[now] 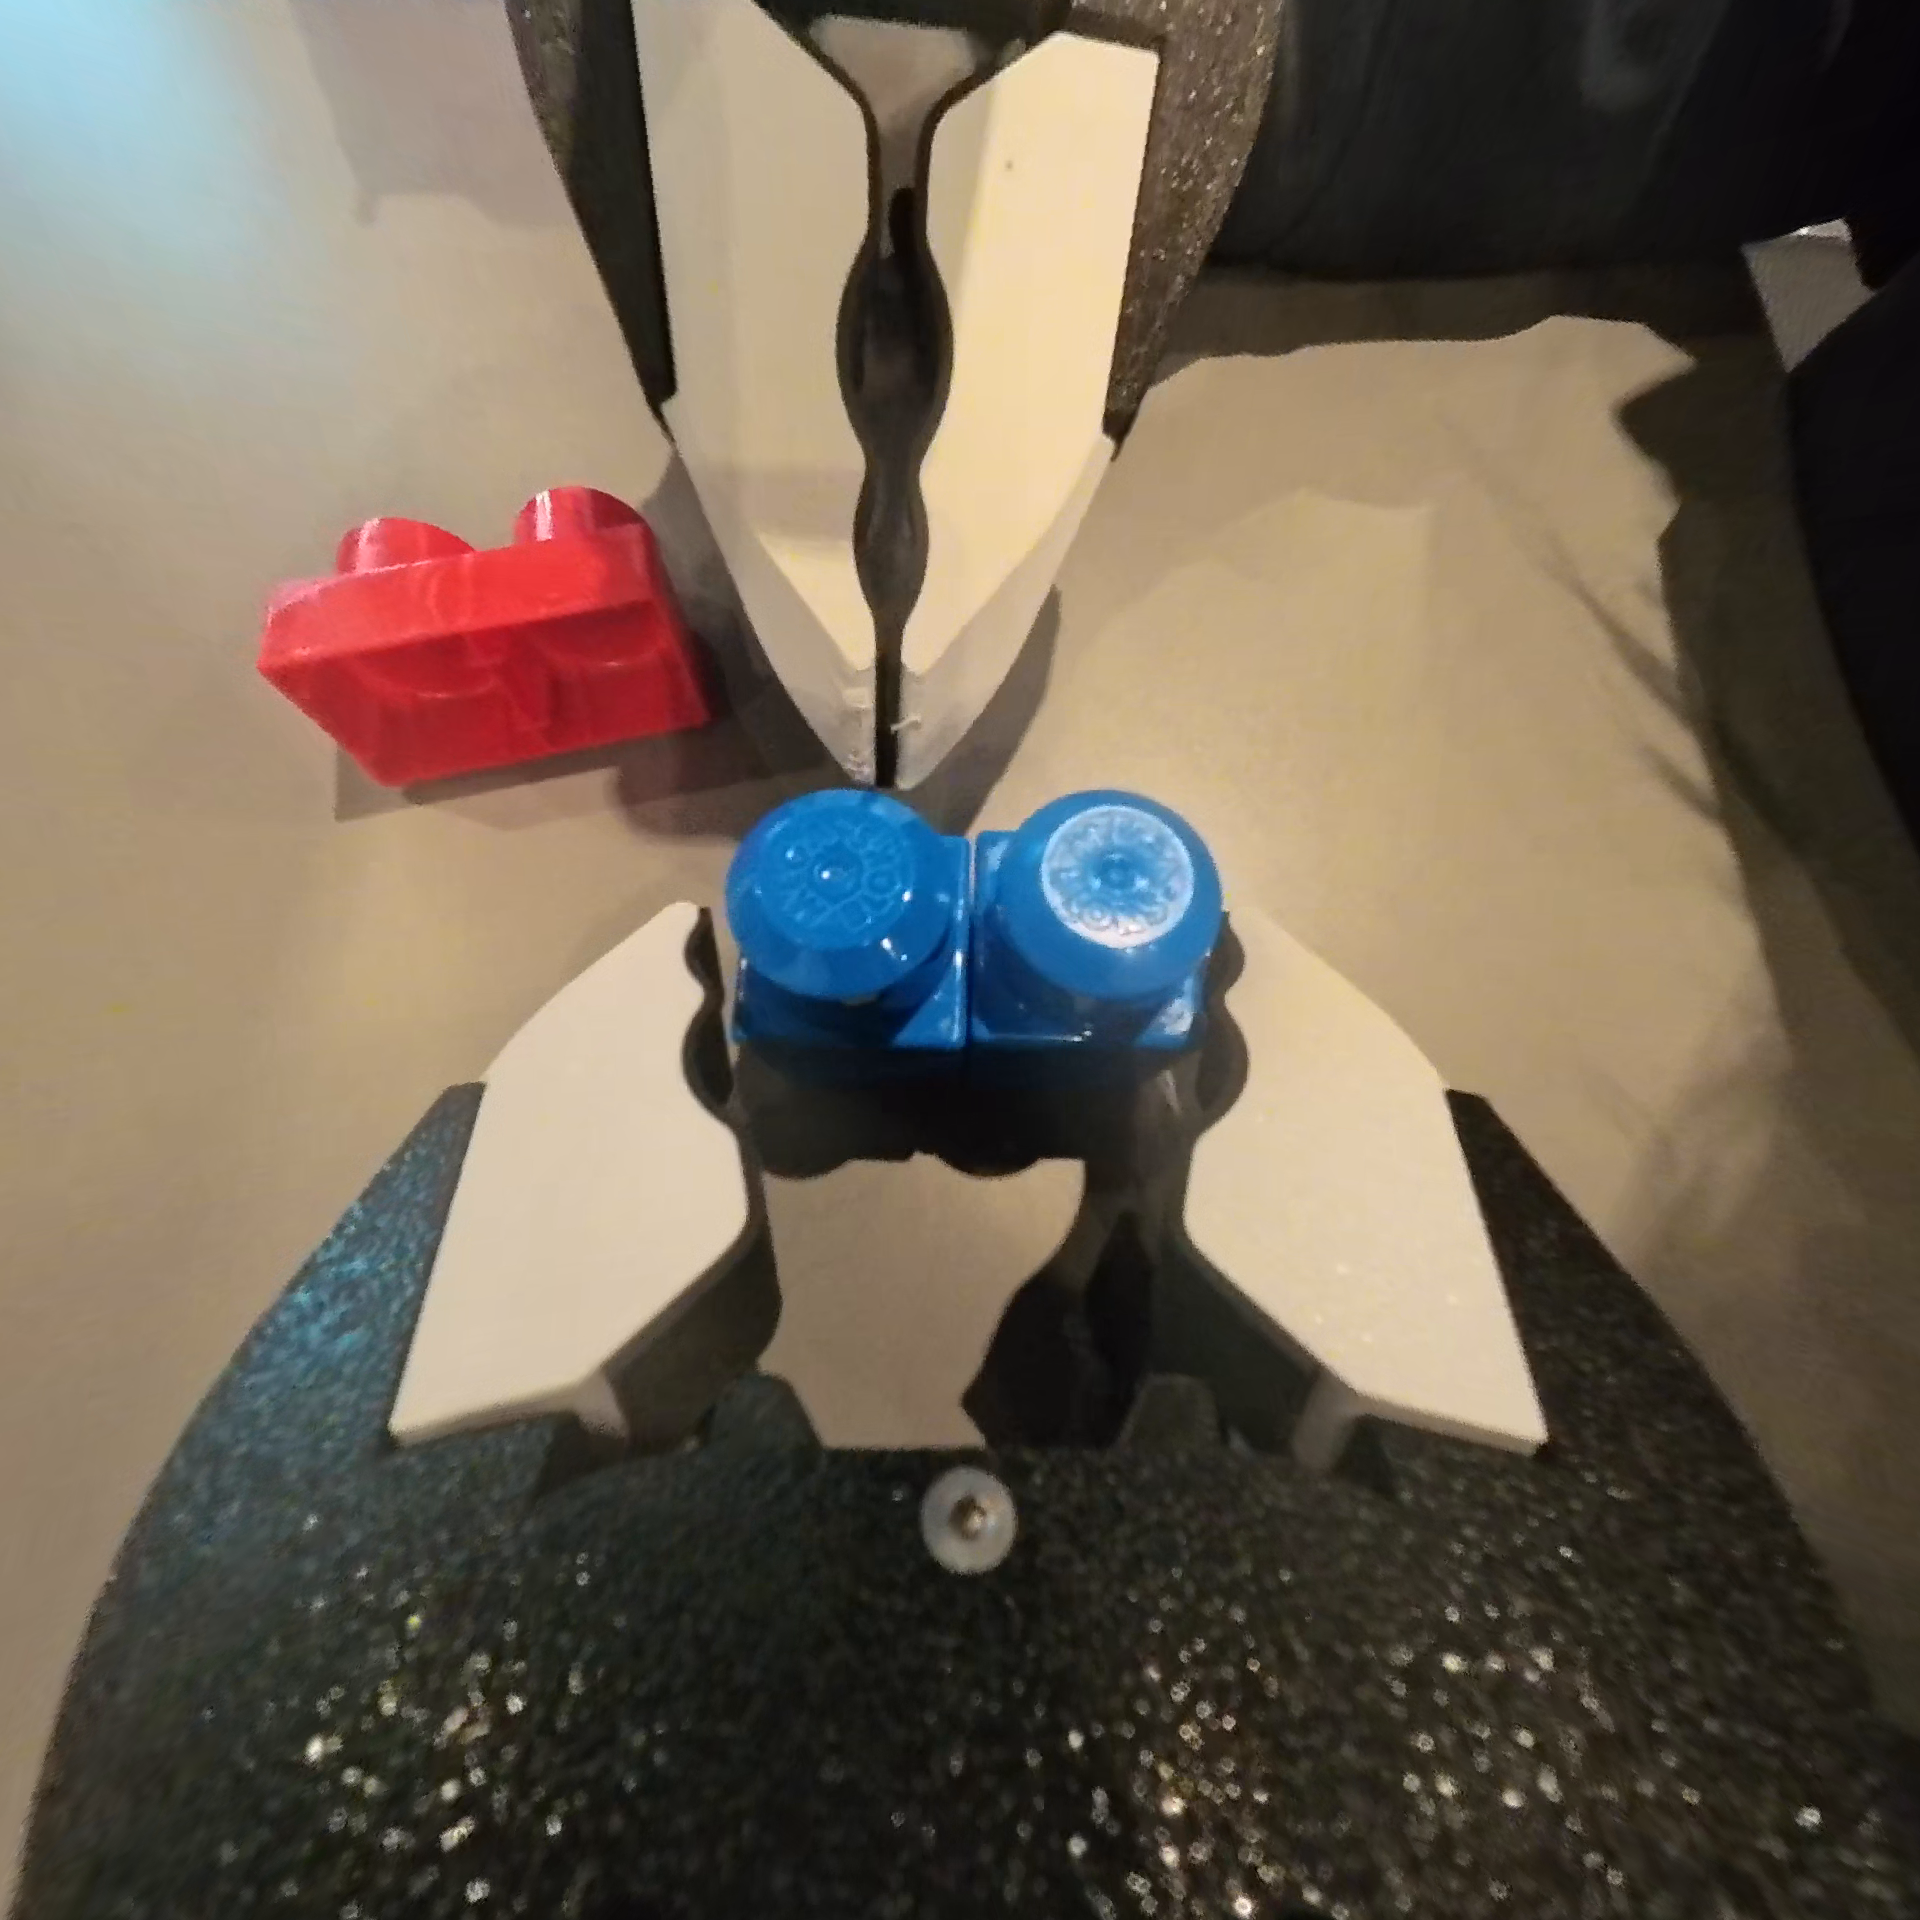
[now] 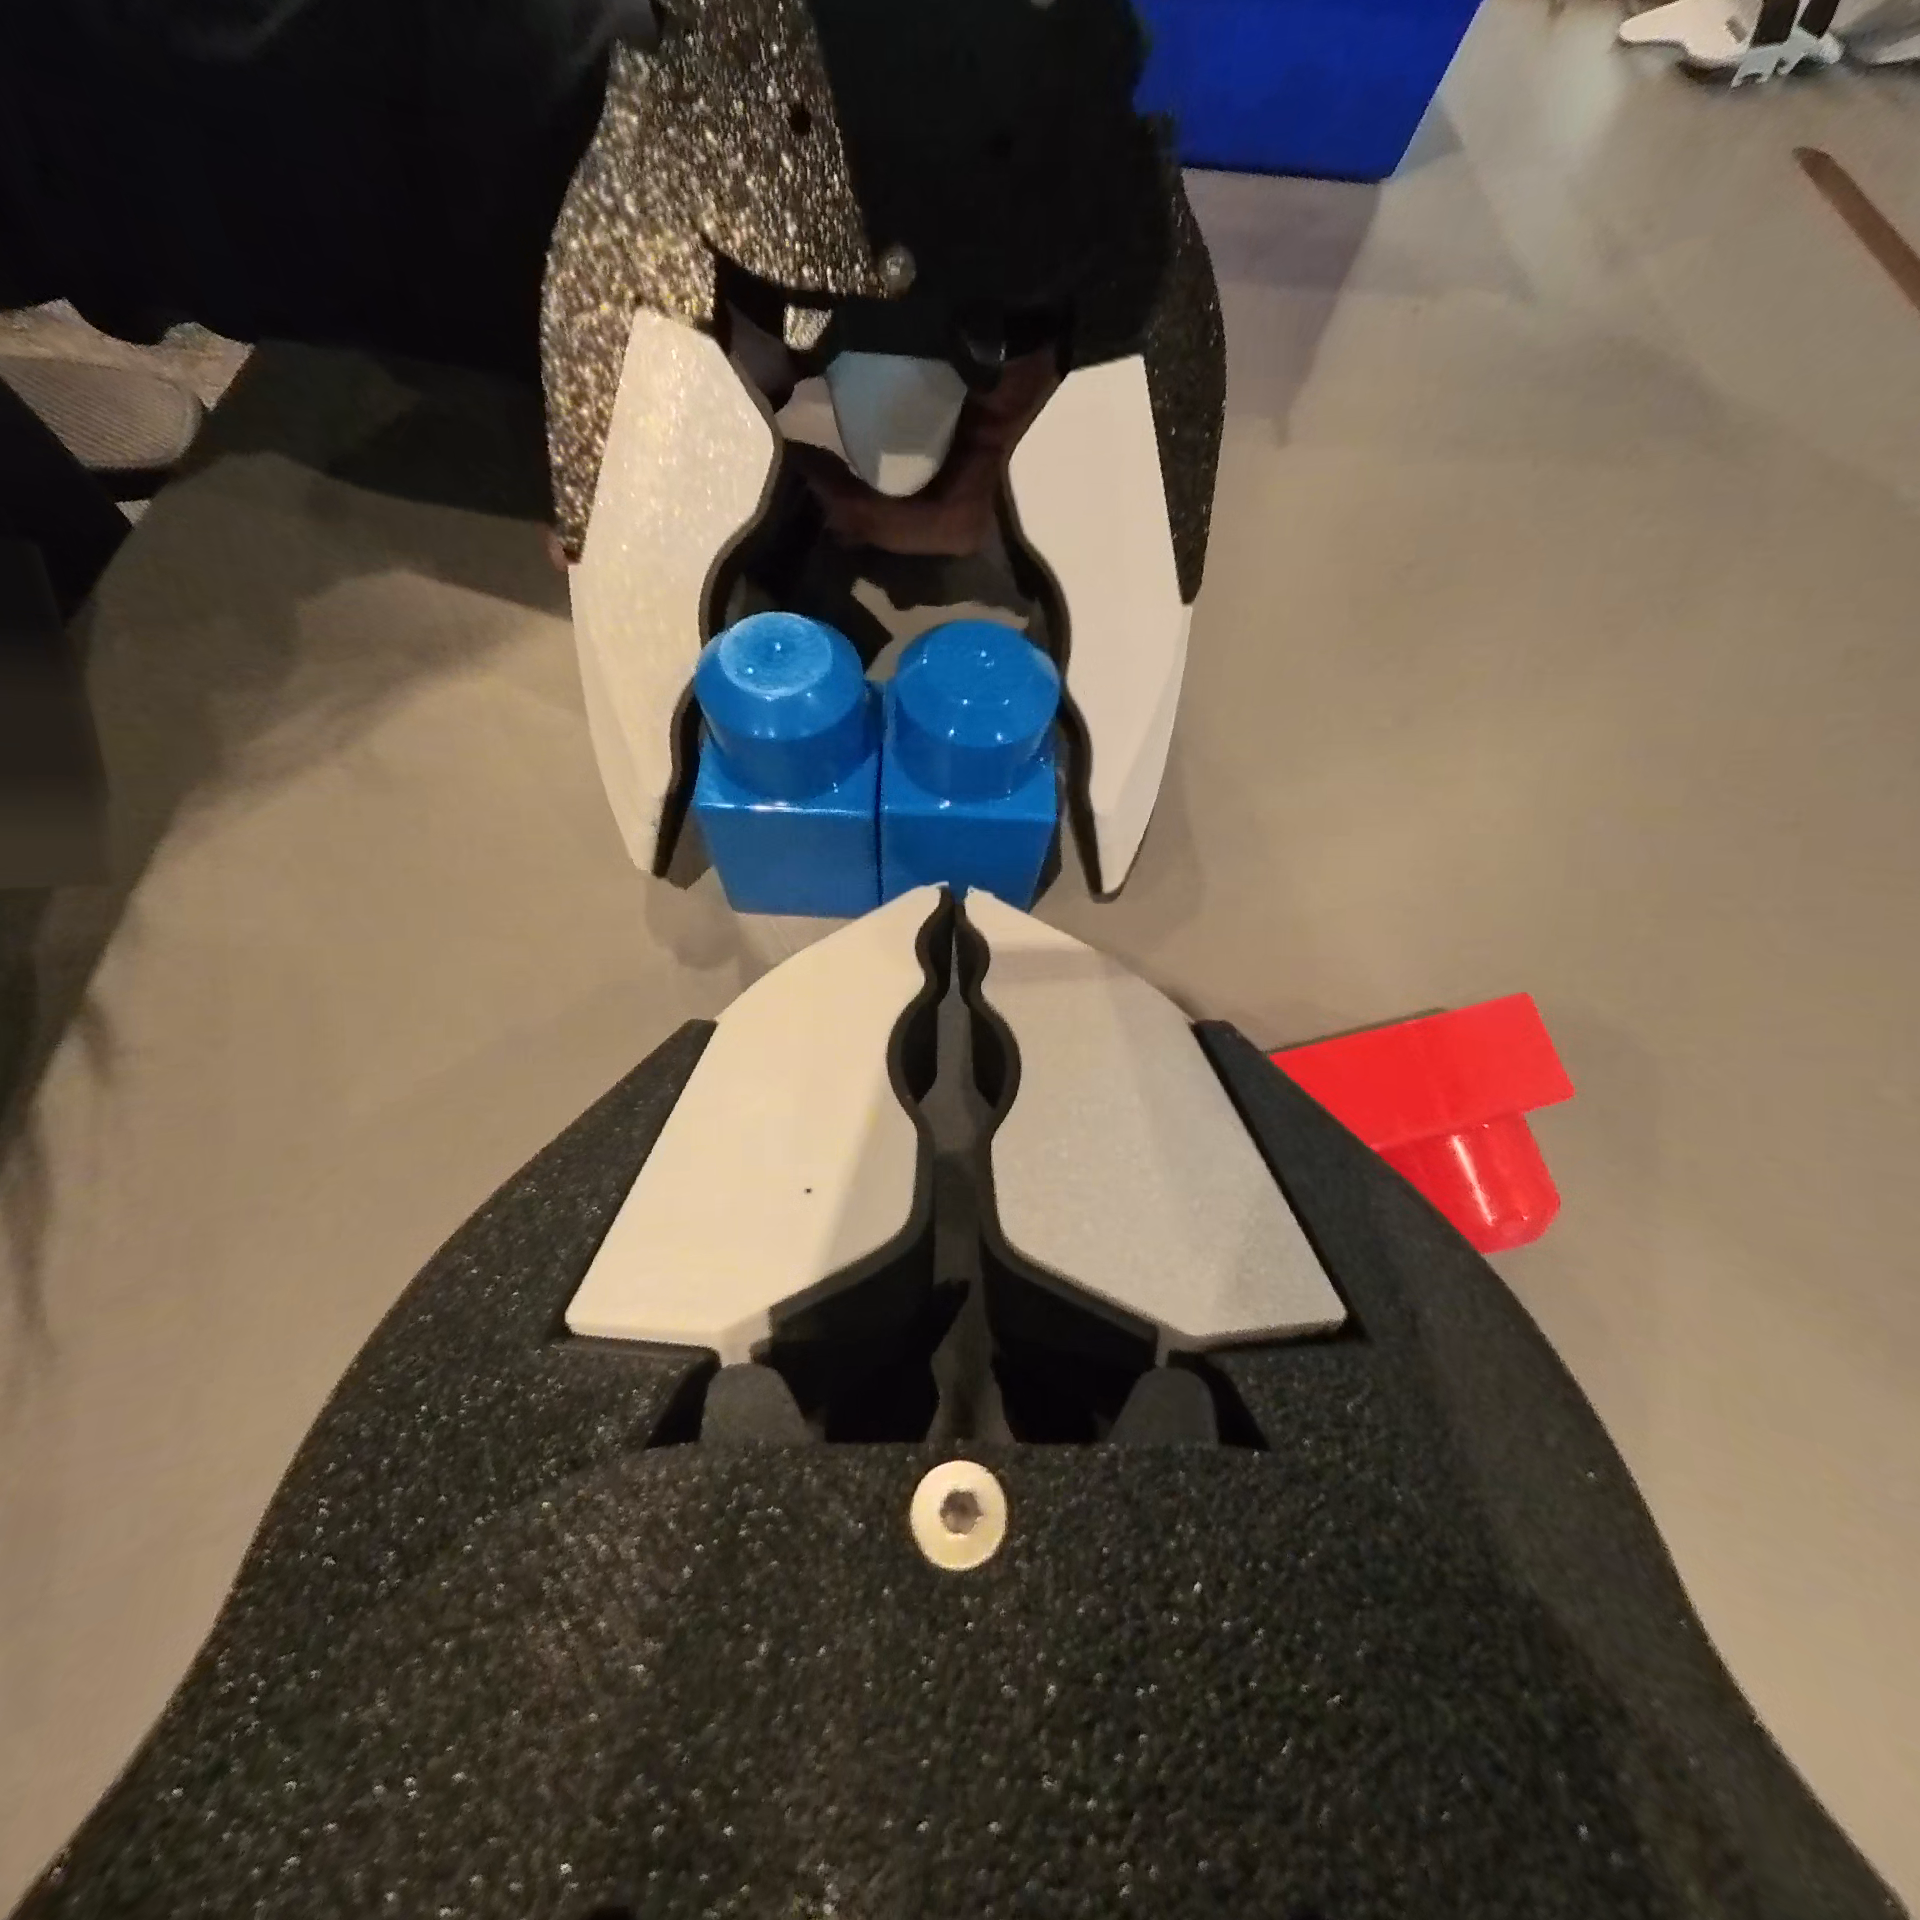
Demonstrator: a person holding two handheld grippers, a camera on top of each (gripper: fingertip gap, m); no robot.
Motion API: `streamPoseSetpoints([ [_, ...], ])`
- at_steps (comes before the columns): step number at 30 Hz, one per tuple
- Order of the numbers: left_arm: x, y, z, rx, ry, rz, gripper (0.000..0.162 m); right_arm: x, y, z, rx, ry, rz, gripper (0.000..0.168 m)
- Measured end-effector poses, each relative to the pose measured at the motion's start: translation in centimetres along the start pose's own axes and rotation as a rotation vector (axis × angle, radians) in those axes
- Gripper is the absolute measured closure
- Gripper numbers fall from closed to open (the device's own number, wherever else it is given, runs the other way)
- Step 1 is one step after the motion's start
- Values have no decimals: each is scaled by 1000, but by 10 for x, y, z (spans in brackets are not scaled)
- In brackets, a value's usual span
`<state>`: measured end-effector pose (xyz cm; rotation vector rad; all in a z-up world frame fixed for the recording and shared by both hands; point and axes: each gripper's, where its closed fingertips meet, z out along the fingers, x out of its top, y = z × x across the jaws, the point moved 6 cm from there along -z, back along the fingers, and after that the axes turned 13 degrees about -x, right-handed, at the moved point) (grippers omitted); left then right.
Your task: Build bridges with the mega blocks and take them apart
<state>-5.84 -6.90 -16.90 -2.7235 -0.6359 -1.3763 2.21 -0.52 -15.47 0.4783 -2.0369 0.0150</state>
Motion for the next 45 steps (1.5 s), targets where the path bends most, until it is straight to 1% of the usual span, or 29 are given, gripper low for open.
streamPoseSetpoints([
  [5,0,0,1,2,-5,4,75,2,-2,3,-4,21,2,168],
  [16,3,-1,3,26,-4,4,76,1,-4,6,-19,10,-21,168],
  [19,2,-1,3,27,-6,11,79,-3,3,0,-55,-12,-30,168],
  [22,2,0,3,27,-5,13,80,0,10,-10,-69,43,22,168],
  [24,2,-1,3,22,-5,8,80,-1,12,-12,-71,38,29,168],
  [28,2,0,3,20,-6,11,79,-2,10,-4,-109,20,1,168],
  [30,2,0,3,19,-6,13,79,-3,9,2,-123,-15,-21,168],
  [34,2,0,3,21,-7,19,79,-4,2,9,-100,-34,-51,168],
  [37,2,-1,4,49,-17,24,78,-1,-2,7,-74,-6,-57,168],
  [40,2,-1,7,79,-36,33,69,2,-6,7,-41,22,-59,168],
  [45,3,0,9,62,-40,37,67,2,-11,9,-20,21,-91,168],
])
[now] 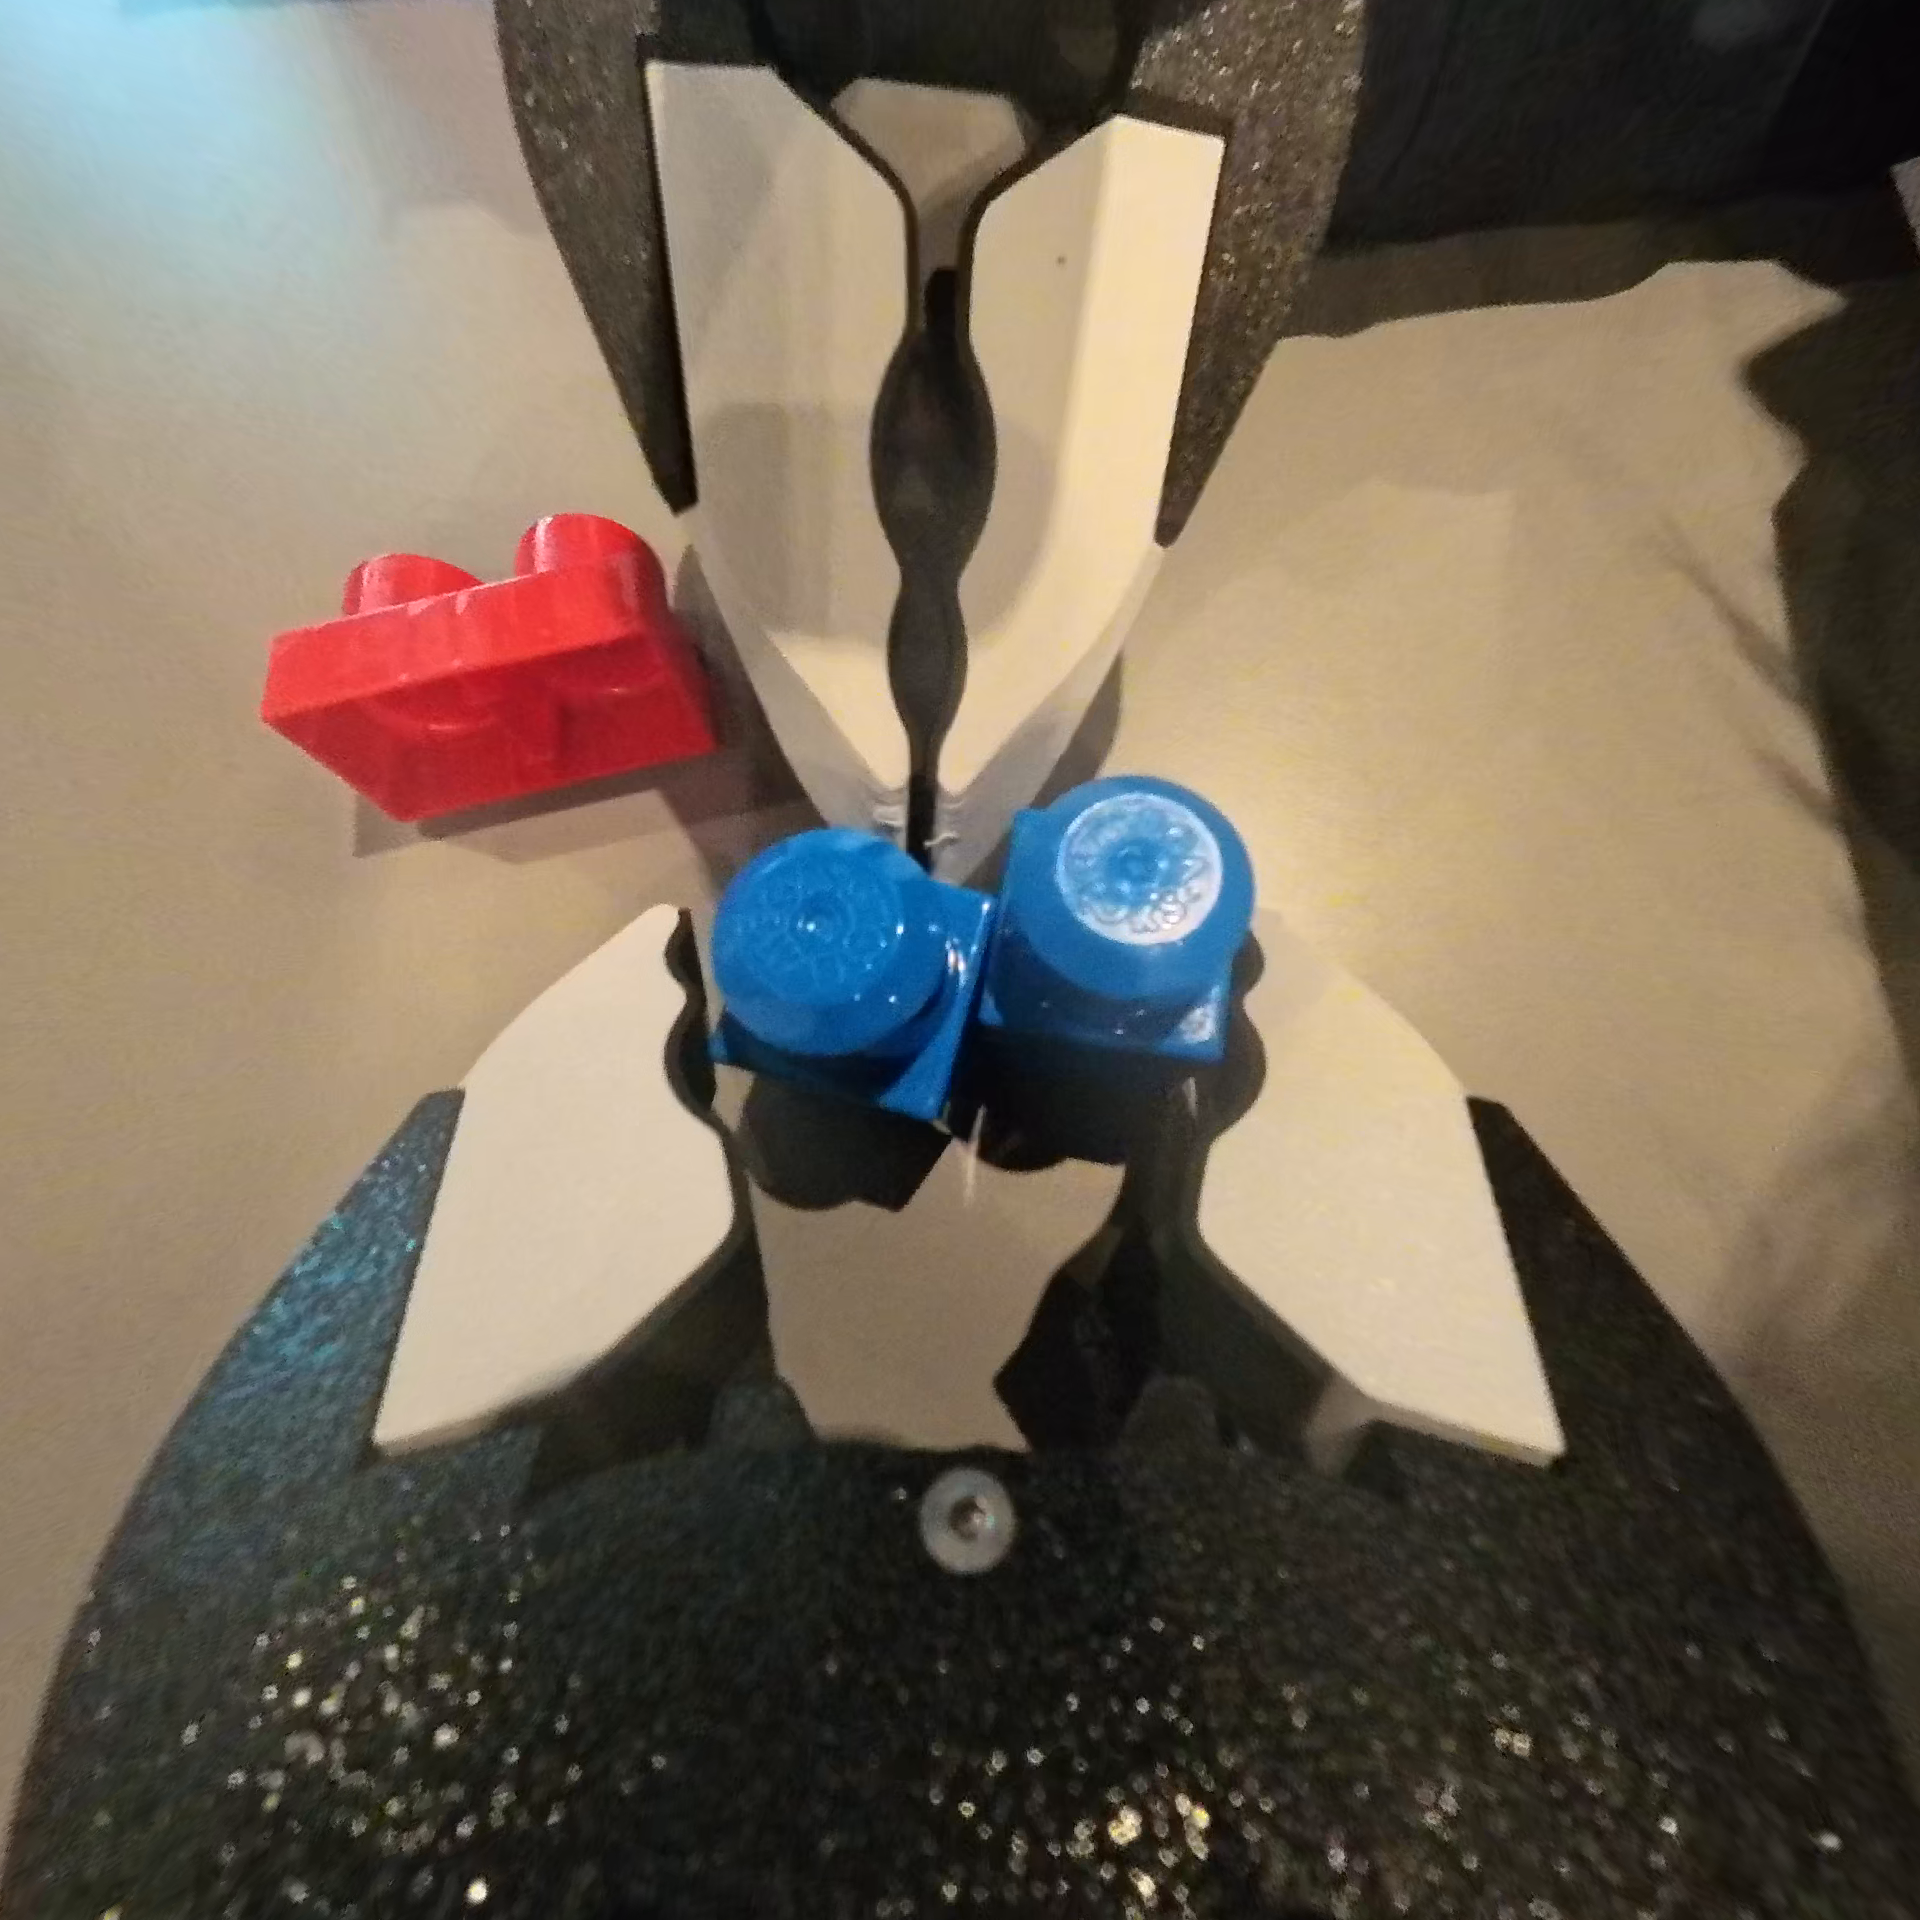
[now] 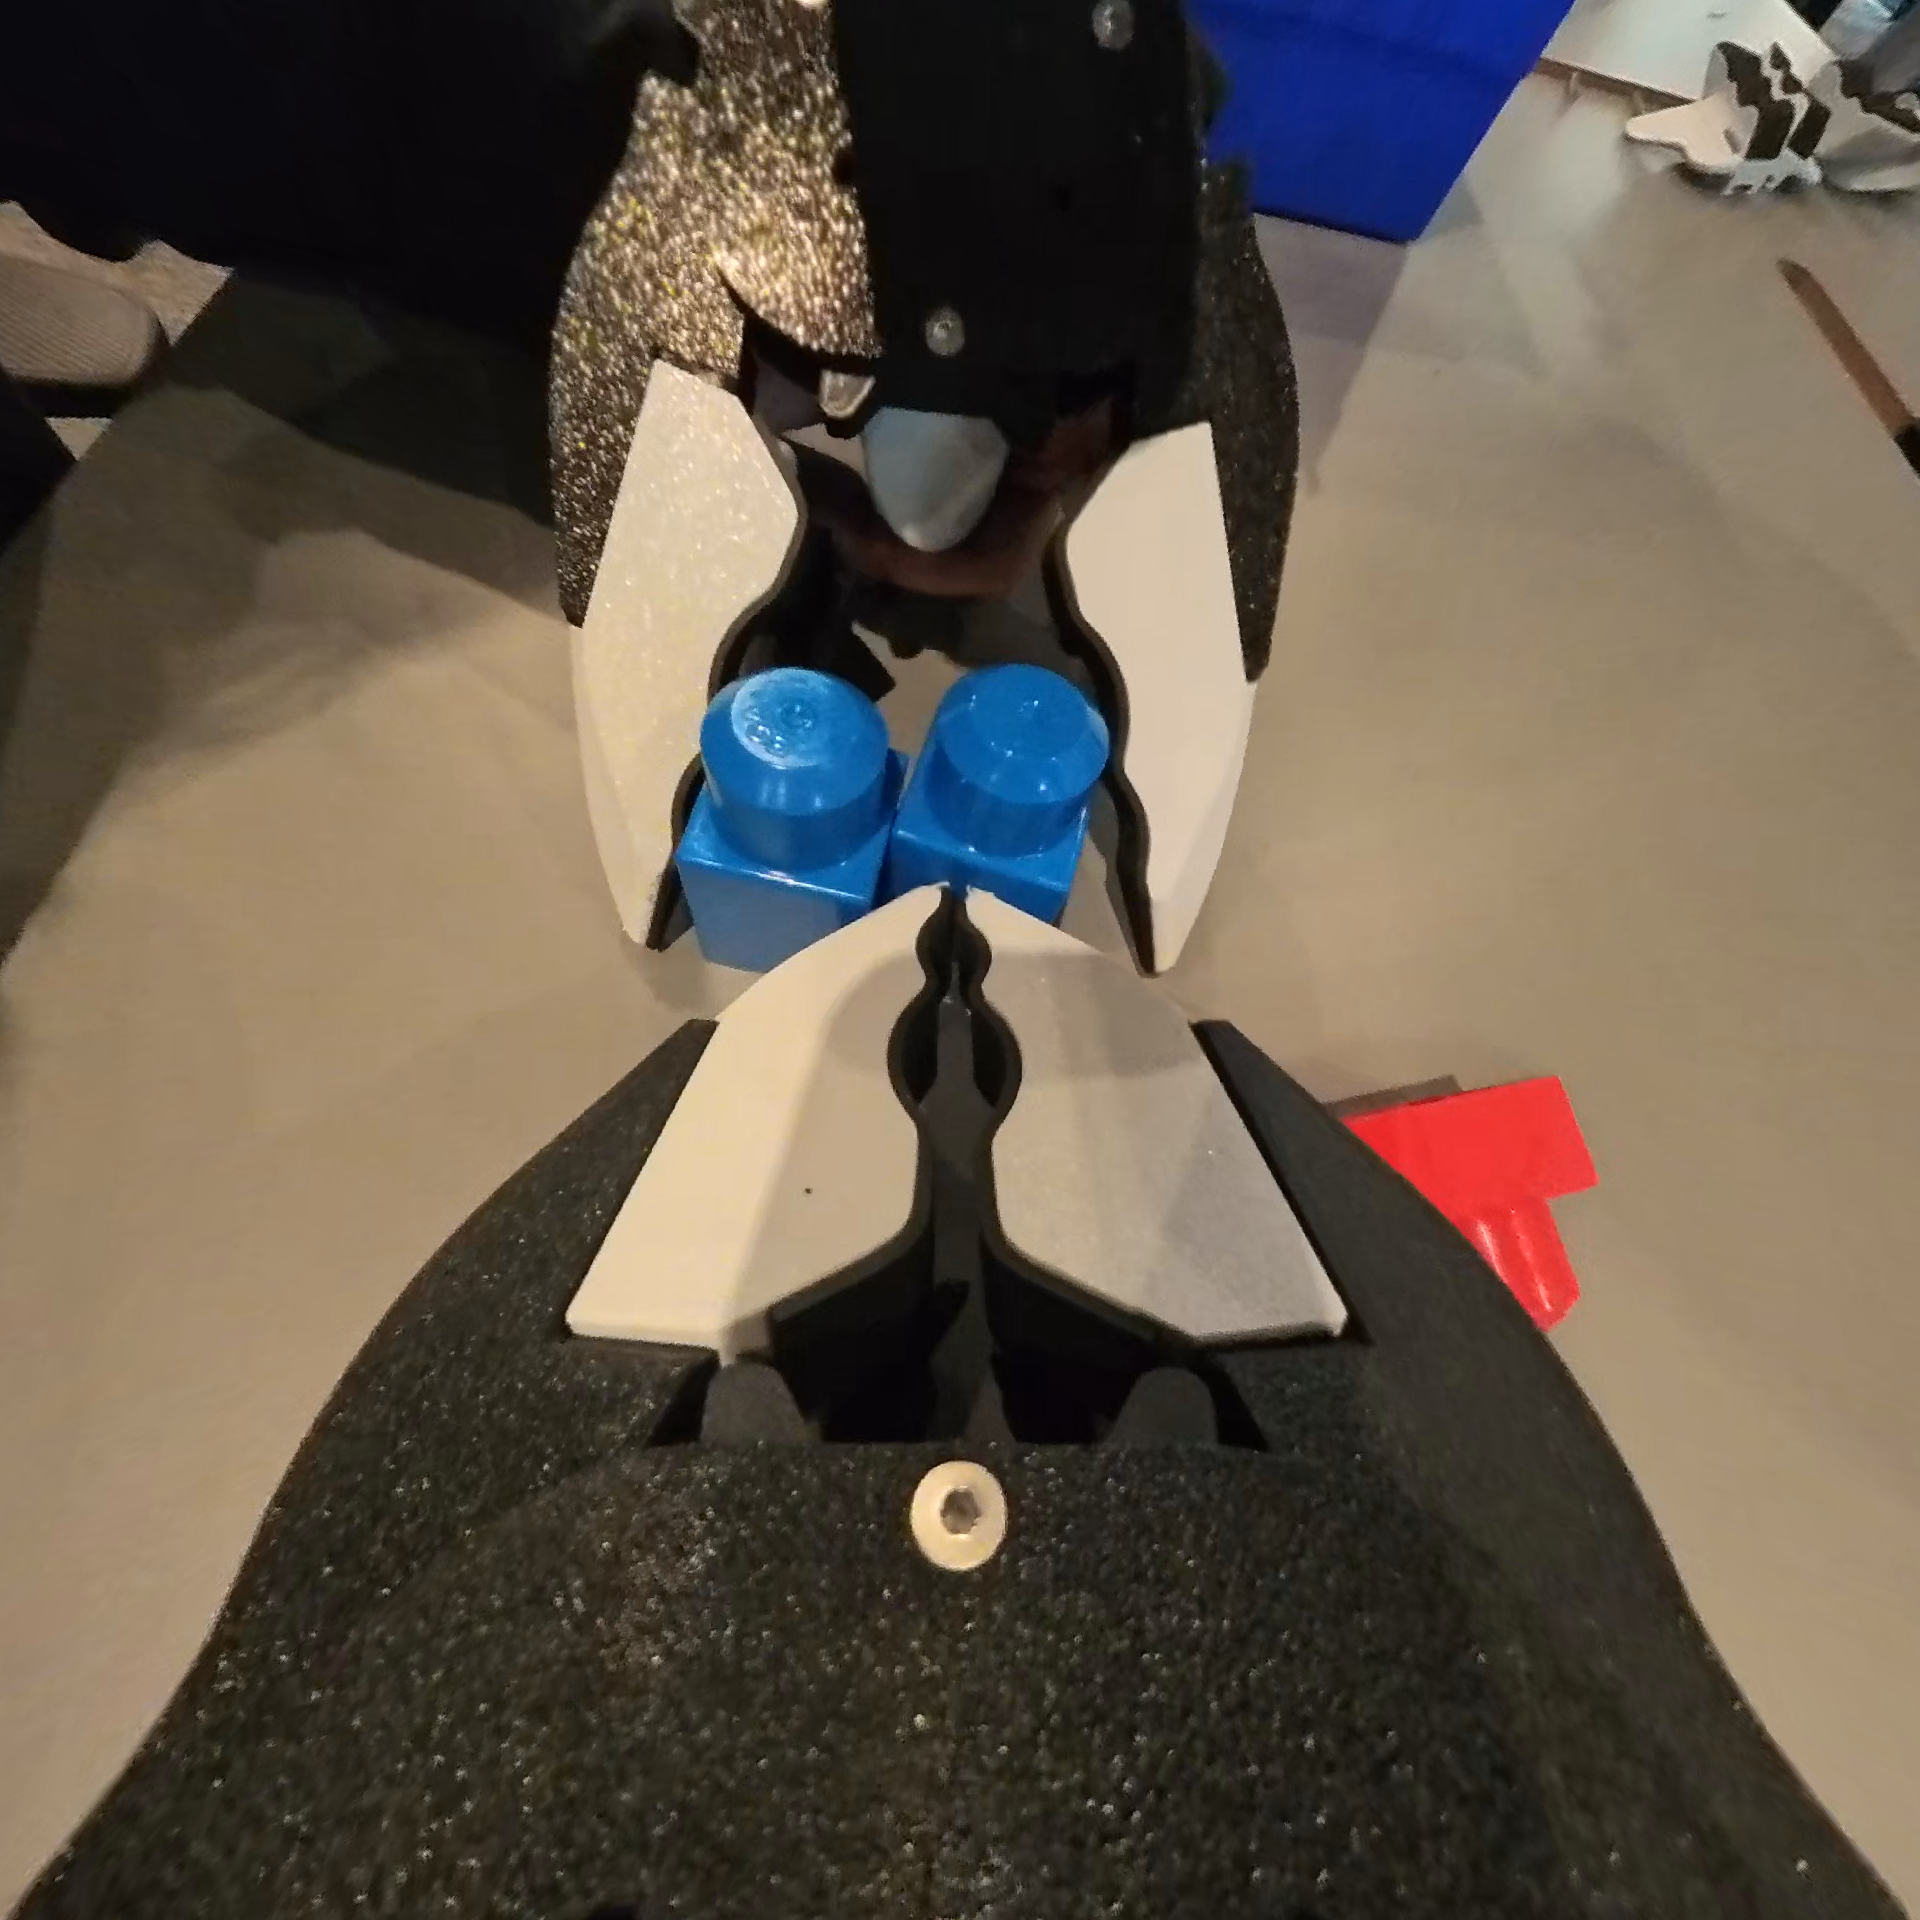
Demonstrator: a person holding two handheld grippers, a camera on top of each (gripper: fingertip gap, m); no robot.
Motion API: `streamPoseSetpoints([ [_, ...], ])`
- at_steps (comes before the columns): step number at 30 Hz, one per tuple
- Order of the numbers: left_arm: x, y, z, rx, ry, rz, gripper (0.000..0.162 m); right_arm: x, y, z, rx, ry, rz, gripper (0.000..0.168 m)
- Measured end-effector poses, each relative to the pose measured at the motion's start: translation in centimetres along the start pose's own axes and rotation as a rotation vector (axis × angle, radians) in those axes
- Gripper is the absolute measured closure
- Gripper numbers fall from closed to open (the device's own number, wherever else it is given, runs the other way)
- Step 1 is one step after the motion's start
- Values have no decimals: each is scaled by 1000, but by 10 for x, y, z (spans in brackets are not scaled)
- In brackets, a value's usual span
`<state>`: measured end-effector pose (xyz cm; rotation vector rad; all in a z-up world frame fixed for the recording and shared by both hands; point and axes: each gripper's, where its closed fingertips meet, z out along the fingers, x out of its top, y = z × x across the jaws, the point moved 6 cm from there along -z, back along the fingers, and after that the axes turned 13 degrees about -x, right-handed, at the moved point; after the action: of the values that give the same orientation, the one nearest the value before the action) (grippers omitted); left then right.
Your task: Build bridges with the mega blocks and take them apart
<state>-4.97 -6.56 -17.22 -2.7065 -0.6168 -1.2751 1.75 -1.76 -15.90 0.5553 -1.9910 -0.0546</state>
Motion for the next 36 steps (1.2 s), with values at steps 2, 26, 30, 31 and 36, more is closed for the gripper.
streamPoseSetpoints([
  [2,0,1,0,-3,-1,0,66,0,0,-1,-2,0,-1,168],
  [26,-22,31,-48,-34,74,-148,101,2,-26,-4,106,-74,-28,168],
  [30,-22,34,-49,-65,68,-162,112,3,-25,-2,85,-69,-36,168],
  [31,-22,35,-47,-81,62,-162,115,3,-25,-2,83,-66,-36,168],
  [36,-21,39,-42,-111,51,-155,122,6,-23,-1,49,-52,-45,168],
])
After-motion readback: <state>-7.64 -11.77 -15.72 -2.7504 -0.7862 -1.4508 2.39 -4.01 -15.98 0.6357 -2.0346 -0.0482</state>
